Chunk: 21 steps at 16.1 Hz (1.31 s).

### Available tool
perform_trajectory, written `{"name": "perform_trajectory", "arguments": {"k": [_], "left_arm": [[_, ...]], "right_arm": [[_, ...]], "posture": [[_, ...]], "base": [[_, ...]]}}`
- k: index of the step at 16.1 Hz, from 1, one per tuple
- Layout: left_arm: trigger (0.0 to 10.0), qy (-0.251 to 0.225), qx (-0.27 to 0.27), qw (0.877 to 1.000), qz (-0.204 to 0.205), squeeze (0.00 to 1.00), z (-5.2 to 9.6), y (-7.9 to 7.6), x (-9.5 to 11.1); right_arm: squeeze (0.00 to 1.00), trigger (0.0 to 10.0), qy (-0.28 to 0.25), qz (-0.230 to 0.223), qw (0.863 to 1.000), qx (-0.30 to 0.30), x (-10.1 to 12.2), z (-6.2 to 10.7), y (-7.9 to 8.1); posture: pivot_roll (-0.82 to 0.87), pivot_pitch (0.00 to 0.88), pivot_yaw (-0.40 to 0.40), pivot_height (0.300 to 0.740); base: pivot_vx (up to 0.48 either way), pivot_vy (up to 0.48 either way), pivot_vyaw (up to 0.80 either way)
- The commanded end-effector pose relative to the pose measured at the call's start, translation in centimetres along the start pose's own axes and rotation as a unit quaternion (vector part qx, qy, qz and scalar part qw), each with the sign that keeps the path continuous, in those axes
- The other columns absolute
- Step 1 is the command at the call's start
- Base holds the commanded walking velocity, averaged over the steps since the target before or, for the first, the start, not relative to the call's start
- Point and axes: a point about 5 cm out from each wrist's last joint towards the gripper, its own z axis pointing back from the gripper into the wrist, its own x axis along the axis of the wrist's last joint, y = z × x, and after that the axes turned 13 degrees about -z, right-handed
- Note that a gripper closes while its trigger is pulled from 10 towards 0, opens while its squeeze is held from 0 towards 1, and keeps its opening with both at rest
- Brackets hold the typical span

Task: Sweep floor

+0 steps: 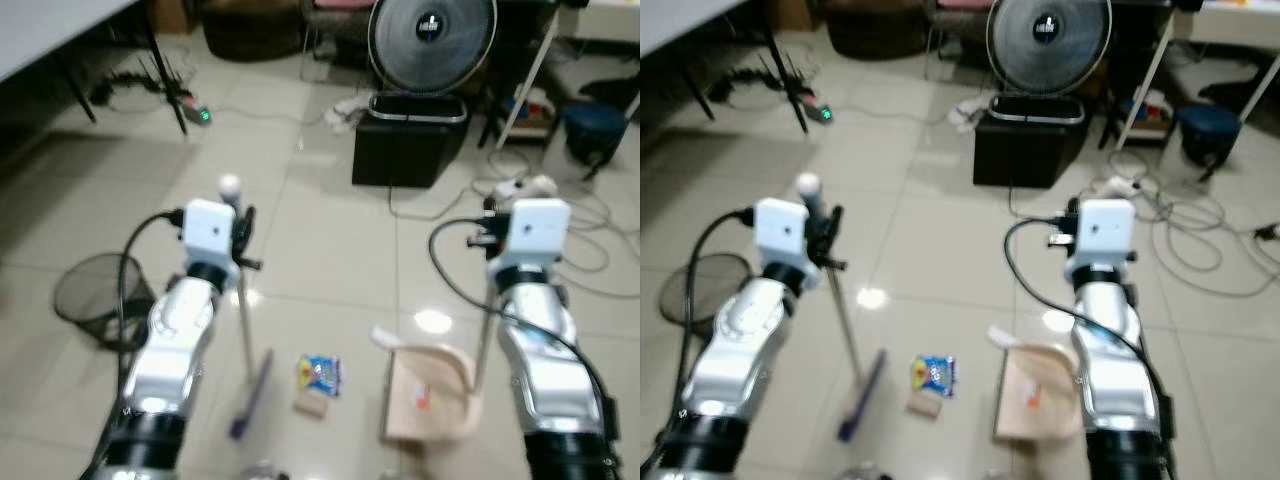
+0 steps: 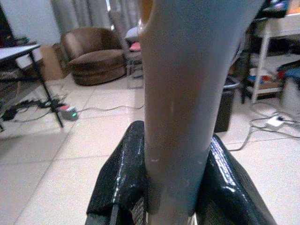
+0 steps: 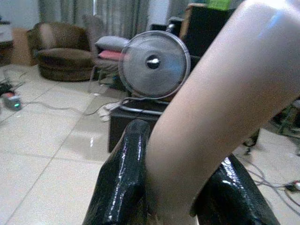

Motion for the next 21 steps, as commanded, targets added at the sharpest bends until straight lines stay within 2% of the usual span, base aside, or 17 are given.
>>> {"name": "perform_trajectory", "arguments": {"k": [1,4,7,12,14,17,19,21], "left_arm": [[10.0,-0.011,0.016,1.000,-0.015,0.00,0.0,0.8,0.5],[10.0,-0.011,-0.001,1.000,-0.016,0.00,0.2,0.6,0.4],[10.0,-0.007,-0.012,1.000,-0.012,0.00,0.3,0.7,-0.1],[10.0,-0.016,0.032,0.999,0.011,0.00,-0.1,0.7,-0.6],[10.0,-0.027,0.056,0.998,0.010,0.00,-0.3,0.8,-0.8],[10.0,-0.044,0.107,0.993,0.036,0.00,-0.1,1.8,-1.1],[10.0,-0.059,0.107,0.991,0.054,0.00,-0.4,1.4,-1.2],[10.0,-0.063,0.101,0.991,0.055,0.00,-0.6,0.7,-1.4]], "right_arm": [[0.00,10.0,-0.015,-0.012,1.000,0.017,0.7,-0.3,0.7],[0.00,10.0,-0.015,-0.025,1.000,-0.009,0.5,0.0,0.1],[0.00,10.0,-0.011,-0.028,0.999,-0.013,0.3,0.2,0.1],[0.00,10.0,-0.024,-0.043,0.998,-0.024,-0.3,0.2,-1.0],[0.00,10.0,-0.025,-0.036,0.999,-0.018,-0.5,-0.3,-1.3],[0.00,10.0,-0.045,-0.029,0.999,-0.004,-0.5,-1.2,-1.3],[0.00,10.0,-0.064,-0.004,0.998,0.025,-0.3,-2.3,-0.7],[0.00,10.0,-0.068,0.001,0.997,0.041,-0.6,-2.8,-0.2]], "posture": [[-0.02,0.102,0.001,0.740],[-0.03,0.150,0.011,0.740],[-0.03,0.197,0.023,0.740],[-0.01,0.233,0.044,0.740],[0.00,0.263,0.039,0.740],[0.02,0.321,0.020,0.740],[0.02,0.350,0.009,0.740],[0.03,0.369,0.007,0.740]], "base": [[0.379,0.000,0.80],[0.361,0.000,0.27],[0.000,0.000,0.00],[0.000,0.000,0.00],[0.000,0.000,0.00],[0.000,0.000,0.00],[0.000,0.000,0.00],[0.000,0.000,0.00]]}}
